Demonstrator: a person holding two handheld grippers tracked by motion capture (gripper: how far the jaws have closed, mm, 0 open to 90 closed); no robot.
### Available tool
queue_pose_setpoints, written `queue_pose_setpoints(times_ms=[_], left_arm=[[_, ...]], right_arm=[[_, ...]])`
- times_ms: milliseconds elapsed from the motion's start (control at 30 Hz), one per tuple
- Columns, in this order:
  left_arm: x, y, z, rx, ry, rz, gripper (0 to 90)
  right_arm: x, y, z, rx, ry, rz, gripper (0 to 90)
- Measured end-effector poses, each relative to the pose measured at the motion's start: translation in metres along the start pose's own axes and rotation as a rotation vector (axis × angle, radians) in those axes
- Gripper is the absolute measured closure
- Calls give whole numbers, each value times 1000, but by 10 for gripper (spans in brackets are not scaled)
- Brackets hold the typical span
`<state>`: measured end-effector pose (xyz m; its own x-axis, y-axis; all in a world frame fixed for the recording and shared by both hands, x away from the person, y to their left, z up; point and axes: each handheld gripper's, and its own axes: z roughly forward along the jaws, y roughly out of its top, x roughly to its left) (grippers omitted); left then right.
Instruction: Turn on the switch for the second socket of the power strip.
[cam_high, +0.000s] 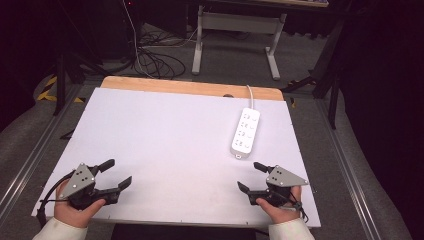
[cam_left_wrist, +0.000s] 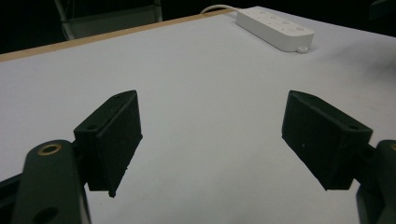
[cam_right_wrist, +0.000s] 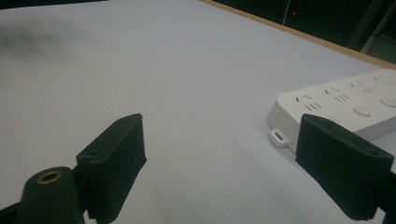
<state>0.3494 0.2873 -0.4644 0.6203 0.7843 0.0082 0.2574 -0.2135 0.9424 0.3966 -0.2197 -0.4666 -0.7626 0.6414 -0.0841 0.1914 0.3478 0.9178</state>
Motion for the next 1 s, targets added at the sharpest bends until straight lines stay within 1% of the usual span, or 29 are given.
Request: queue_pose_setpoints(times_ms=[167,367,400,433,500,567,633,733,833,867,1000], left_arm=[[-1,0,0,-1,2,6,204],[-2,0,1,17,10,28,204],[-1,0,0,19,12,38,204],[-2,0,0,20,13,36,204],[-2,1,0,19,17,45,204],[-2,1,0,21,16,42,204],[-2,1,-1,28,9,38,215],[-2,2,-2,35,-10,14,228],[-3,2,-2,37,-10,10,234],[-3,3,-2,35,-7,16,234],[-3,2,-2,38,-1,18,233]], right_arm=[[0,0,0,6,0,0,171],[0,1,0,9,-5,-1,179],[0,1,0,13,-6,-3,187],[0,1,0,19,-9,-5,189],[1,2,0,27,-10,-8,191],[1,3,0,26,-8,-9,194],[1,4,-1,23,-9,0,198],[0,6,-1,23,-8,4,210],[-1,9,-3,41,4,13,263],[-1,10,-3,42,11,13,268],[-2,19,-4,60,10,4,292]])
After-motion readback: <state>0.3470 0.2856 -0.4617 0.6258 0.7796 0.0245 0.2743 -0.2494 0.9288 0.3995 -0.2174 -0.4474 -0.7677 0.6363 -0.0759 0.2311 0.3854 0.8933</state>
